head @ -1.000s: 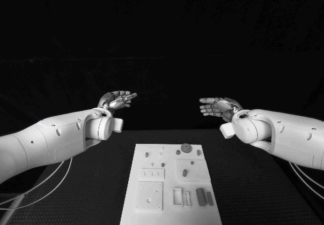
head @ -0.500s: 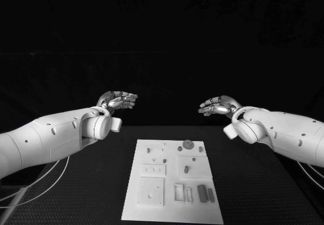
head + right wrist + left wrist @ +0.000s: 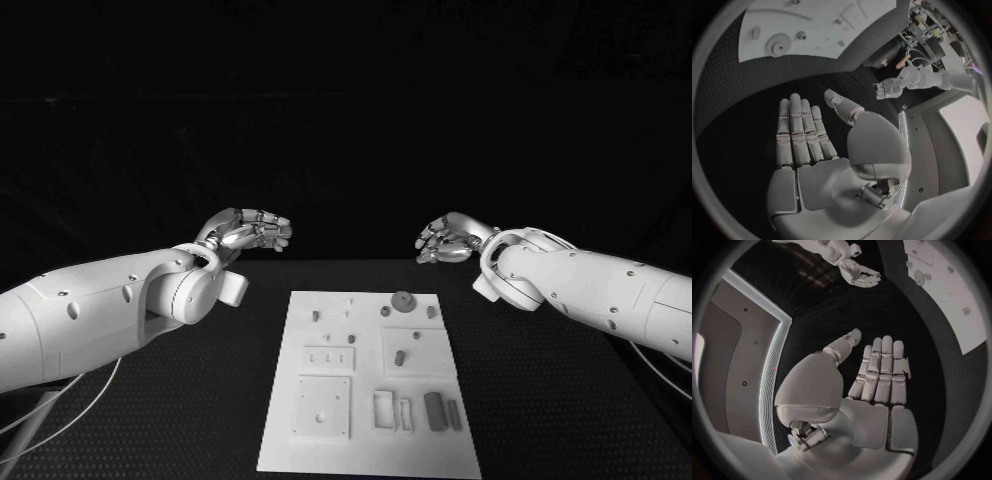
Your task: Assemble the parts on the task board
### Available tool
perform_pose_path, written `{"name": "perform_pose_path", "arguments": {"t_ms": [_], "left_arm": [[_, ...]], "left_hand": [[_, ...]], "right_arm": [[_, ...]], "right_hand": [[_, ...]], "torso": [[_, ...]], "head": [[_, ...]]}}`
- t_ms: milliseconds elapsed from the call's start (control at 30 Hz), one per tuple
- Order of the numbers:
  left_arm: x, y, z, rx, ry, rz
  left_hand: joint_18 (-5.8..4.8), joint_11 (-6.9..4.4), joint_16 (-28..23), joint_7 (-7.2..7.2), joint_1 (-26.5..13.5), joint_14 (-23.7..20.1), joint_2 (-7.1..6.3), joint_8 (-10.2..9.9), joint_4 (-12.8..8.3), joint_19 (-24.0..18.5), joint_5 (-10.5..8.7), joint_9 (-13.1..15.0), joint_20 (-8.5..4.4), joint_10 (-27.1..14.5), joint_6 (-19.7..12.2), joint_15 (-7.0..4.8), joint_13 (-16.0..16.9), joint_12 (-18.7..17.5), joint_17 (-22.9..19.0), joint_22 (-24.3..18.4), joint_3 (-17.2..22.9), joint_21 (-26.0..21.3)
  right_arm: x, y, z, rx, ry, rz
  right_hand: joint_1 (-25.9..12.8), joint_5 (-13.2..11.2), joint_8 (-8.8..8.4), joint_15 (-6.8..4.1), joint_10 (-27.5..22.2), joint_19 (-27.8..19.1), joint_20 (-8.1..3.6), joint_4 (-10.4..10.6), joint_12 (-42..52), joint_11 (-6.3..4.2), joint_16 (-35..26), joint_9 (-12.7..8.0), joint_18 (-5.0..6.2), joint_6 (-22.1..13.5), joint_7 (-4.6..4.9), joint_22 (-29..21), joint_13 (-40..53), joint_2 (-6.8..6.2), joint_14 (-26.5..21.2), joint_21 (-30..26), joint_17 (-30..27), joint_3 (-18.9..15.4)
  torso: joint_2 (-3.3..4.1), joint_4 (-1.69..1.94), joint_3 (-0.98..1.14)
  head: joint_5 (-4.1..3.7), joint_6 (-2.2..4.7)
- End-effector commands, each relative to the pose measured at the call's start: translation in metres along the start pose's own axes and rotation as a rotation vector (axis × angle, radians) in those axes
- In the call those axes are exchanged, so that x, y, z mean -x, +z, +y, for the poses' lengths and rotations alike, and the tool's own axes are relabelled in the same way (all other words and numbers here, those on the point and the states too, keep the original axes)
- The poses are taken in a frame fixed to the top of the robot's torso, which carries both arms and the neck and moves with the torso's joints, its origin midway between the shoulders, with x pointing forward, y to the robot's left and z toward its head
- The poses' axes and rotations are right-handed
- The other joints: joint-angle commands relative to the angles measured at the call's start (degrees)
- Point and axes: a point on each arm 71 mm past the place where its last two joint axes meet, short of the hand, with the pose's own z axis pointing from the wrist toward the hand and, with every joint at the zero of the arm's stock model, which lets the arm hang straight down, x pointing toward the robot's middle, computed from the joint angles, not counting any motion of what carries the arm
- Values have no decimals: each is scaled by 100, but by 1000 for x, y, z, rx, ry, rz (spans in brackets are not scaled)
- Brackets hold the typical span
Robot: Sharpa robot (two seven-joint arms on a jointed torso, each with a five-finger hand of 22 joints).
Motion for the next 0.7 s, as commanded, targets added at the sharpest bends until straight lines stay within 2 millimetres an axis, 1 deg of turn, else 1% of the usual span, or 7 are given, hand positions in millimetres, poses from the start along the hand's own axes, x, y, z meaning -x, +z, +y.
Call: {"name": "perform_pose_path", "arguments": {"t_ms": [33, 167, 267, 367, 433, 500, 700], "left_arm": [[-12, -5, -7, -56, -7, 93], [-18, -10, -10, -66, -49, 120], [-23, -12, -11, -71, -59, 137], [-28, -13, -12, -73, -68, 150], [-29, -14, -12, -73, -71, 156], [-31, -14, -13, -73, -74, 161], [-32, -14, -12, -70, -79, 164]], "left_hand": [[18, 1, -31, -1, -101, 47, -50, -45, -38, 34, -31, -12, -15, 47, 44, -5, -14, -47, 16, 100, 0, 31], [6, 11, -68, 9, -248, 56, -74, -89, -28, 35, -78, -27, -25, 49, 39, -7, -37, -96, 36, 96, -31, 30], [2, 21, -109, 18, -397, 53, -111, -132, -33, 22, -303, -38, -29, 46, 27, -6, -55, -147, 57, 92, -106, 22], [0, 23, -116, 19, -415, 51, -119, -137, -34, 20, -321, -39, -28, 44, 27, -4, -57, -155, 59, 91, -115, 21], [-2, 32, -138, 24, -437, 31, -130, -151, -39, 6, -328, -43, -24, 27, 16, 3, -64, -175, 59, 87, -126, 12], [-2, 34, -144, 25, -440, 27, -132, -154, -42, 2, -328, -44, -23, 24, 15, 5, -66, -182, 60, 86, -127, 9], [-3, 38, -152, 27, -443, 22, -135, -159, -46, -3, -328, -45, -21, 19, 13, 7, -68, -190, 62, 85, -128, 5]], "right_arm": [[-4, 2, 5, 76, -218, 21], [-10, 6, 6, 92, -286, 28], [-15, 8, 8, 108, -331, 38], [-20, 8, 11, 127, -369, 52], [-22, 8, 14, 138, -385, 58], [-25, 8, 17, 151, -402, 66], [-30, 3, 24, 180, -437, 89]], "right_hand": [[15, -204, -56, -144, 96, 401, -47, 79, -66, -27, 146, -12, 115, 102, -2, 78, 9, -172, 370, 175, 244, 206], [12, -224, -92, -233, 141, 856, -226, 77, -131, -84, 348, -14, 115, 140, -17, 216, 9, -227, 793, 415, 536, 240], [33, -239, -124, -274, 166, 1146, -361, 50, -183, -121, 552, -20, 115, 164, -37, 358, 9, -246, 1036, 609, 767, 229], [36, -239, -129, -281, 170, 1194, -382, 47, -191, -123, 595, -20, 115, 168, -42, 385, 9, -250, 1080, 646, 807, 224], [71, -239, -148, -326, 165, 1593, -565, 30, -230, -148, 977, -27, 115, 184, -75, 590, 3, -289, 1425, 960, 1059, 157], [77, -236, -183, -332, 190, 1716, -679, 26, -278, -163, 1332, -37, 115, 213, -87, 836, 1, -282, 1450, 1197, 1353, 141], [64, -242, -207, -335, 222, 1696, -707, 26, -310, -165, 1507, -41, 115, 236, -92, 988, 2, -285, 1371, 1301, 1509, 160]], "torso": [[205, 88, 14], [325, 155, 24], [400, 189, 25], [481, 228, 22], [518, 242, 21], [568, 258, 16], [667, 282, -6]], "head": [[-45, 75], [-124, 116], [-150, 127], [-168, 145], [-174, 153], [-183, 159], [-223, 176]]}}
